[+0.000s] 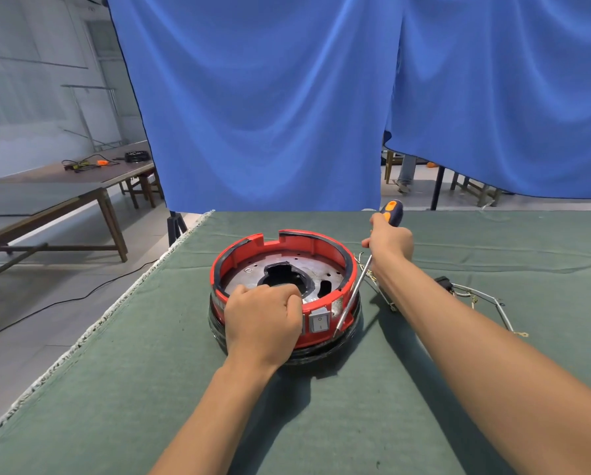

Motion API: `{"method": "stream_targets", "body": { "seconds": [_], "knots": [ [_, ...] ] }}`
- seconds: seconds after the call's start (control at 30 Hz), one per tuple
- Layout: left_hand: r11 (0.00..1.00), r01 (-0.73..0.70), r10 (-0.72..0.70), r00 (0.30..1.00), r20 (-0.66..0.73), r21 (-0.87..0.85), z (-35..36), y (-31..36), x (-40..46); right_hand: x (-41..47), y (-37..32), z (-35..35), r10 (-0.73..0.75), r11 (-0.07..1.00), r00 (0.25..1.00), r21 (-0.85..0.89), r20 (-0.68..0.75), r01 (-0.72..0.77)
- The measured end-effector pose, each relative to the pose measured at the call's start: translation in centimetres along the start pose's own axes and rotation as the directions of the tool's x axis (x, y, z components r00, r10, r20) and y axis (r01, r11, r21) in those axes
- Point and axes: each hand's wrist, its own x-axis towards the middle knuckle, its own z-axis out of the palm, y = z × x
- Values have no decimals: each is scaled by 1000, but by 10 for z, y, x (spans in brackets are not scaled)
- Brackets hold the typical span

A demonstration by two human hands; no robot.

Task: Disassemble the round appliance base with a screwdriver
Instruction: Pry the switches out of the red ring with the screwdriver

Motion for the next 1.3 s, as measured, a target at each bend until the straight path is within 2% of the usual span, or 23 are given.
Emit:
{"method": "stream_targets", "body": {
  "seconds": [0.1,0.37,0.63,0.93,1.1,1.3],
  "knots": [
    [1000,14,-14,1000,-13,-3,1,0,0,3,-3,-12,-14,999,1000,34,-12,14],
    [999,35,-35,999,17,6,1,0,-1,-12,10,-63,48,962,973,274,-226,16],
    [998,60,-60,998,5,30,2,3,-2,-25,26,-80,120,936,934,353,-337,7],
    [996,82,-84,996,33,47,1,5,-2,-26,41,-82,219,910,908,411,-358,-57],
    [999,35,-35,998,-48,17,0,5,-3,-15,41,-72,219,924,918,372,-329,-88],
    [1000,-11,11,999,-49,11,2,0,-2,-5,41,-56,208,943,929,316,-308,-106]
  ]
}}
